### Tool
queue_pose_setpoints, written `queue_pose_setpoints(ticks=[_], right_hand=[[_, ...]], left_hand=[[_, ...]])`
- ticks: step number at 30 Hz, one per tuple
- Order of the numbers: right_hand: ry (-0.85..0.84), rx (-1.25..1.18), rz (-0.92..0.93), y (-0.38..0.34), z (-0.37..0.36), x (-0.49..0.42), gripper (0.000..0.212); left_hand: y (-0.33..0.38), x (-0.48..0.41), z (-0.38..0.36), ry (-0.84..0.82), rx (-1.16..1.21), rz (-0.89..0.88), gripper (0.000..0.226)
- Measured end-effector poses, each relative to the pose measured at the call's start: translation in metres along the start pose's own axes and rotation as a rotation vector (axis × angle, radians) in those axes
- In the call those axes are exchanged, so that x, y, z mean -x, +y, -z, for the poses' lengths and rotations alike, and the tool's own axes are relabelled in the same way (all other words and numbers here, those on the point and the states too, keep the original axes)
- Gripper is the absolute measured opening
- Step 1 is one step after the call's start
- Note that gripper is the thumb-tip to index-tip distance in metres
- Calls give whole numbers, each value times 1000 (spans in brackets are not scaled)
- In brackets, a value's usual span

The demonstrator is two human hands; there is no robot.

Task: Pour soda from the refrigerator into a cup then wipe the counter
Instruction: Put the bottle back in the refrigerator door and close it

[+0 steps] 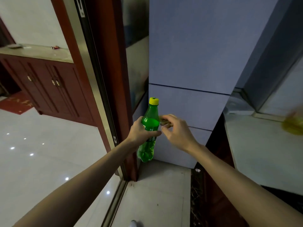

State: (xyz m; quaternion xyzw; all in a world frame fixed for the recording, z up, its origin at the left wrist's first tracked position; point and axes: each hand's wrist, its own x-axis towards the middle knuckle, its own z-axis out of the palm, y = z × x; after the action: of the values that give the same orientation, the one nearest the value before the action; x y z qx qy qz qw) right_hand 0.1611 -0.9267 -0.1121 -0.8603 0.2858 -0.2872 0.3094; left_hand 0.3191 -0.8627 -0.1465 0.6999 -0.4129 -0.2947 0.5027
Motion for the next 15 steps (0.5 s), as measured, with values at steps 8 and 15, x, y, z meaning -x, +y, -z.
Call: queue_pose_setpoints(ticks=[8,15], right_hand=[[9,109,6,39,-4,-134,41],[-47,131,-20,67,-9,-242,36]], left_hand=[[0,-142,7,17,61,-14,79],[-1,-245,20,16,120,21,75]])
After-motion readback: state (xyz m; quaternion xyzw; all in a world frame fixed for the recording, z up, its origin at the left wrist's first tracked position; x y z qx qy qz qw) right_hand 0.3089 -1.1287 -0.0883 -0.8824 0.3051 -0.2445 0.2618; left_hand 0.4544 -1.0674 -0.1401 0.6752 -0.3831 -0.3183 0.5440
